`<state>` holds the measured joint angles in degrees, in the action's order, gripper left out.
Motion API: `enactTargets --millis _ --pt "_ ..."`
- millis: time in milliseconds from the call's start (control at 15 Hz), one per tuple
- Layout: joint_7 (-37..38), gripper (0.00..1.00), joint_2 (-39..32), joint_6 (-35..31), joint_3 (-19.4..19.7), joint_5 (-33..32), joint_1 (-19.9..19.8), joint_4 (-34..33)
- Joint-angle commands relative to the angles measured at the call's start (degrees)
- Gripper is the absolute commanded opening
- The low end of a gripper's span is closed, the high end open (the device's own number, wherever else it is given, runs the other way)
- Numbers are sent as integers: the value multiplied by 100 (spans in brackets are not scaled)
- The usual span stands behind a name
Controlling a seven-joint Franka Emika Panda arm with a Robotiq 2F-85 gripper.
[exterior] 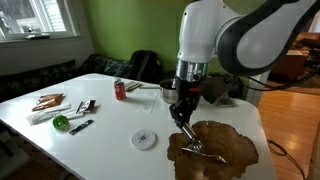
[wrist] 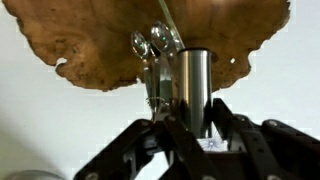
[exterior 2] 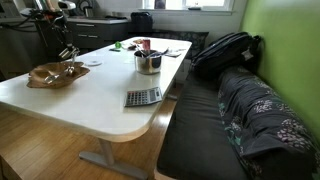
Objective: Remove the silver object from the wooden box
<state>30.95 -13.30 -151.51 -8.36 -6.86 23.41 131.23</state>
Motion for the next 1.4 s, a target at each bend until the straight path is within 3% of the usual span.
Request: enactTargets --millis 0,333,600,1000,1067,1133,1200,1333 --pt "291 12 391 490 -3 -392 24 257" --pt "-150 12 -155 2137 -374 -167 -41 -135" --pt "240 12 -483 2329 -216 -581 23 -208" --pt "159 12 -1043 2323 -27 -569 4 -442" --pt "69 33 -1109 2288 -35 -484 -22 -477" --pt "50 62 -1144 2292 -33 -458 -16 -510" --pt "26 62 -1150 2313 -36 -429 -15 -532" --pt "-77 76 -1102 2341 -89 -295 -45 -519"
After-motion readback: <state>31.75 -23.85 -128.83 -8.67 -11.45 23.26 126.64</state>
